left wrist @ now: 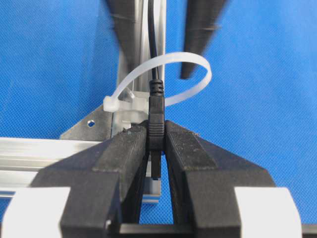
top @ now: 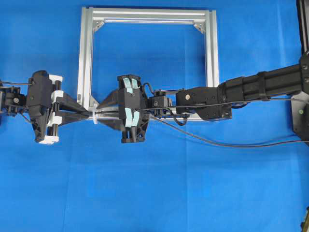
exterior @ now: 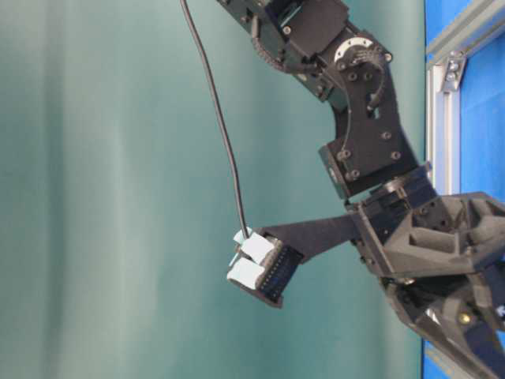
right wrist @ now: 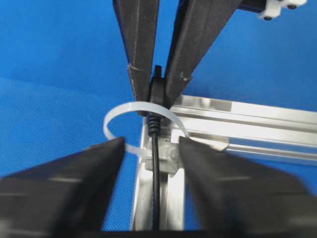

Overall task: Insert the wire through the string loop located on the left side.
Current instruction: 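Open the right gripper and pull the cable leftward with the left gripper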

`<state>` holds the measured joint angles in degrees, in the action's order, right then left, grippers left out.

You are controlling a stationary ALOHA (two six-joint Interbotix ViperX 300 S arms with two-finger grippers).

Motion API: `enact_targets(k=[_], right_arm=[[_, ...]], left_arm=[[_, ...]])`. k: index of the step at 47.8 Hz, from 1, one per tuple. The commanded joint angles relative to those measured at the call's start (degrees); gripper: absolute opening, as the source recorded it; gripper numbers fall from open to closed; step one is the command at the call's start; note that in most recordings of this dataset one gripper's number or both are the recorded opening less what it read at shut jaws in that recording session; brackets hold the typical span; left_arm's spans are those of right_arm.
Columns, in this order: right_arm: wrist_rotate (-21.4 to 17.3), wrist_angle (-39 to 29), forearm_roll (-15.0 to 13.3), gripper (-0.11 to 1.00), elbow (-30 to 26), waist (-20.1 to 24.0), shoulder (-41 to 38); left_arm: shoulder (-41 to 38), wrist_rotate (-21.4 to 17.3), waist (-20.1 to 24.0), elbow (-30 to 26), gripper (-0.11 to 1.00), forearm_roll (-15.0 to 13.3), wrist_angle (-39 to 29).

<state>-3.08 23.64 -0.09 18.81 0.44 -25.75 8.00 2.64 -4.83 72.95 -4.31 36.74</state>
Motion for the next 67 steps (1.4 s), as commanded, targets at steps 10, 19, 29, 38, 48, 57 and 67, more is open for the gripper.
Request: enact_targets(k=[10,19,29,38,48,57,67], right_arm=[[-0.09,-0.88,0.62,0.95,-0.88,0.0,1.58],[0.0,-0.97,0.53,0.95,-0.88,-0.09,1.67],[-0.09,-1.23,0.53,0.95,-0.88,0.0,1.67],[-0.09,-1.23,0.62,0.95,-0.97,-0.09,1.85],[0.0,-1.23,0.53,0.95,-1.41,-0.09,1.93],[0.0,-1.23,0.53,0.95,-1.41,-0.09,2.11],[0.0,-1.23,0.53,0.95,-1.41,-0.09,2.11]], left_arm=[[0.53,0.09,-0.09,-0.44,0.08,0.09,0.26],[1.76,0.18,-0.09,0.62,0.08,0.09,0.18],[7.65,0.44,-0.09,3.52,0.08,0.09,-0.88],[16.17,1.76,-0.09,5.01,0.08,0.09,-8.26],[29.0,1.93,-0.09,4.92,0.08,0.09,-19.69],[43.59,1.85,-0.09,5.54,0.08,0.09,-28.92],[58.54,1.23,0.0,2.72,0.08,0.18,-42.71]])
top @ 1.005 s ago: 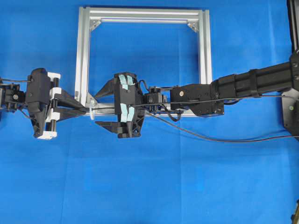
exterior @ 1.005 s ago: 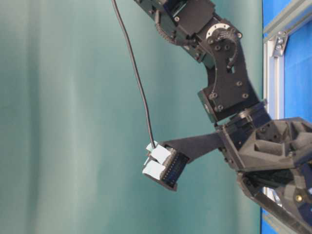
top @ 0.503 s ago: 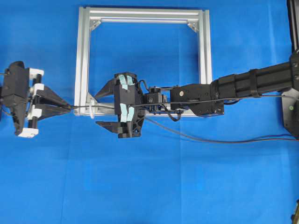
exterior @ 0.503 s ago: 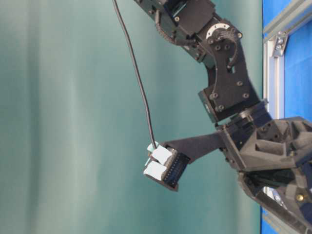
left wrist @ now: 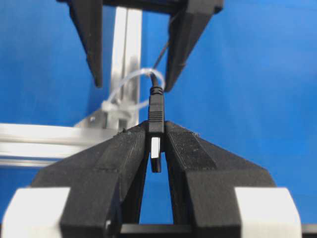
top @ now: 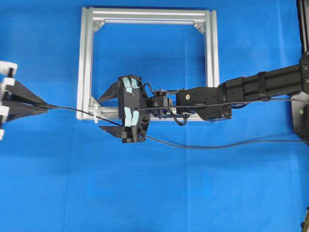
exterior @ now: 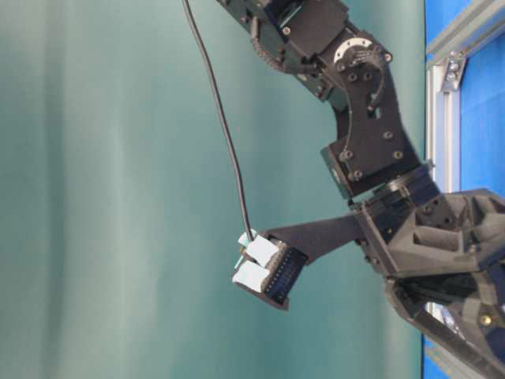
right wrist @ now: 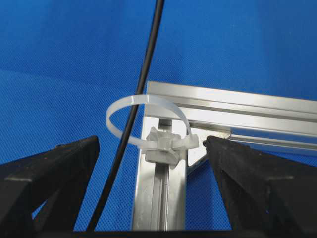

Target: Insert the wire through the string loop located on the left side.

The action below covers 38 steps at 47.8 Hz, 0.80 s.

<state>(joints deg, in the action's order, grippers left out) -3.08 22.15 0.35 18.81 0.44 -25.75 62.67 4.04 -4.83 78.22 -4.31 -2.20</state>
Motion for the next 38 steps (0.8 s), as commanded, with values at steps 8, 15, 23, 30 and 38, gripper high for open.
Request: enact_targets(k=[8,15,23,30,38], right_arm=[[0.0,0.26,0.18,0.95,-1.41,-0.09,2.2],[0.0,0.18,0.09,0.95,-1.41,-0.09,2.2],[0.0,0.26,0.18,0.95,-1.41,-0.09,2.2],[0.0,0.26,0.09,0.95,-1.41,-0.09,2.2],[0.0,0.26,0.18,0.95,-1.49,-0.09,2.2]], left_arm=[[10.63,-0.53,0.35,-4.57,0.08,0.7,-11.16],[12.39,-0.62,1.23,-4.92,0.08,0.97,-12.39],[12.13,-0.62,1.32,-4.48,0.08,0.88,-12.39],[12.04,-0.62,1.32,-4.31,0.08,0.97,-11.87],[12.04,-0.53,1.32,-3.52,0.08,0.88,-11.6]])
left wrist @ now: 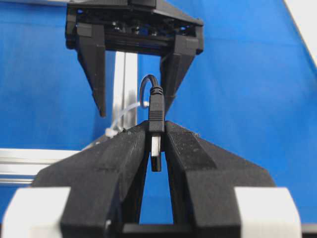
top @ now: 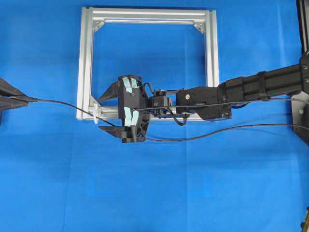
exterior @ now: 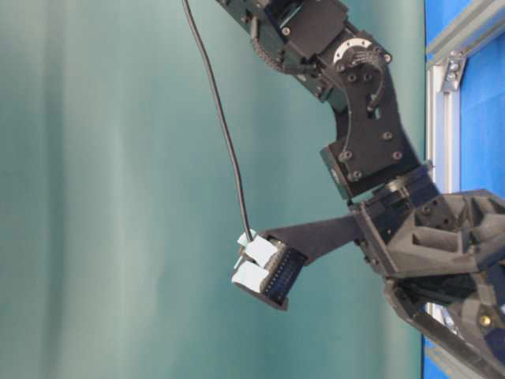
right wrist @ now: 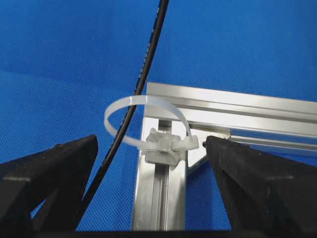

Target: Insert the wire through the string loop located on the left side.

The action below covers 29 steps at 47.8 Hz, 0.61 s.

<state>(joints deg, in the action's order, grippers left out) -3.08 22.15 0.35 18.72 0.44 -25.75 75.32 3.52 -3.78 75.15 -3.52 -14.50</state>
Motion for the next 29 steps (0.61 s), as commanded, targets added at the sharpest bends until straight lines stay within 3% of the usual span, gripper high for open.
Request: enact_targets(k=[1,17,20,29], right_arm=[[0.0,0.18,0.09,0.95,-1.32,-0.09,2.2],[0.0,0.26,0.18,0.95,-1.41,-0.09,2.2],[0.0,0.26,0.09,0.95,-1.32,-0.09,2.2],[0.0,0.26,0.18,0.95,-1.41,-0.09,2.2]], left_arm=[[-0.62,0.0,0.26,-0.44,0.08,0.18,0.7],[-0.62,0.62,0.26,-0.09,0.11,0.09,0.62],[-0.62,0.97,0.35,0.09,0.24,0.09,0.62],[-0.62,0.88,0.44,0.35,0.79,0.09,0.62]])
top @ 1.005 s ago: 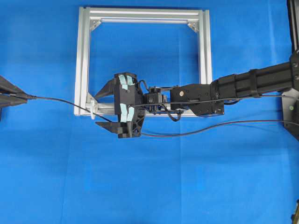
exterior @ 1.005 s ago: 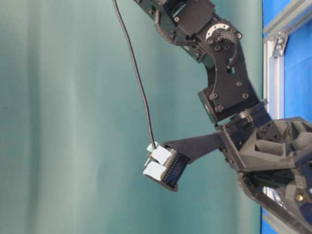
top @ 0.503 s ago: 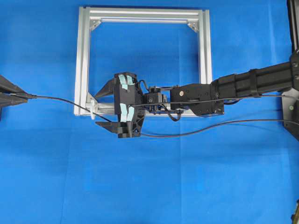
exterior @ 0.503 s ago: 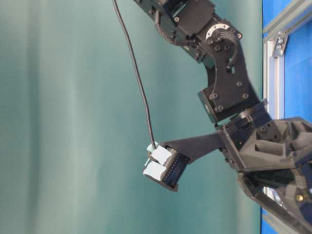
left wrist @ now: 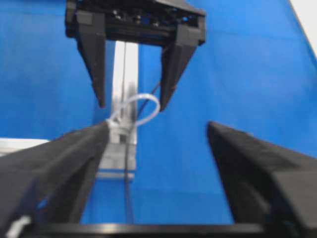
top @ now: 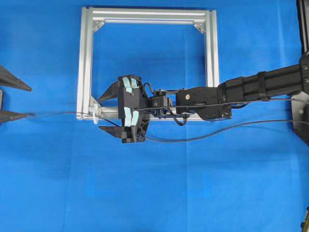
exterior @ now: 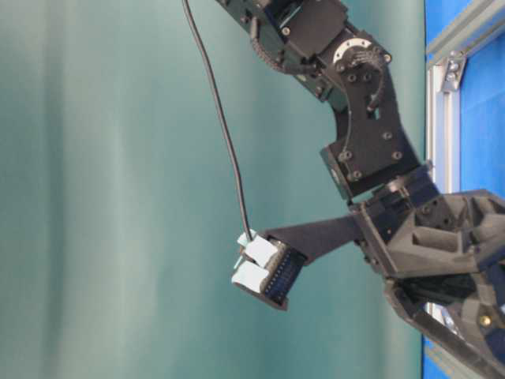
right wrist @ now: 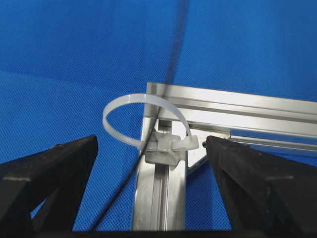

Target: Insert the wire through the string loop located on the left side.

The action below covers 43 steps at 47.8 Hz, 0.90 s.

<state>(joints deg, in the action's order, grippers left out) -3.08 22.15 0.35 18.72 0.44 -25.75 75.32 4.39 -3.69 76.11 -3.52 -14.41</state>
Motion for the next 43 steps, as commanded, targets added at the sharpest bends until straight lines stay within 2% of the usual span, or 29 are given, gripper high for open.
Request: enact_targets(k=[1,4,12,43], right_arm=[[-0.09,0.26,0.18,0.95,-1.32,-0.09,2.2],[-0.09,0.26,0.09,0.95,-1.41,-0.09,2.2],[-0.18,0.09,0.18,0.95,-1.32,0.0,2.81],[-0.18,-8.35,0.18,0.95,-1.41,-1.23,16.08]], left_arm=[[-0.62,0.0,0.35,-0.62,0.83,0.09,0.53],[-0.62,0.0,0.44,-0.53,0.9,0.09,0.44],[-0.62,0.0,0.44,-0.62,0.83,0.09,0.35],[-0.53,-0.88,2.46,-0.44,0.84,0.09,2.37]])
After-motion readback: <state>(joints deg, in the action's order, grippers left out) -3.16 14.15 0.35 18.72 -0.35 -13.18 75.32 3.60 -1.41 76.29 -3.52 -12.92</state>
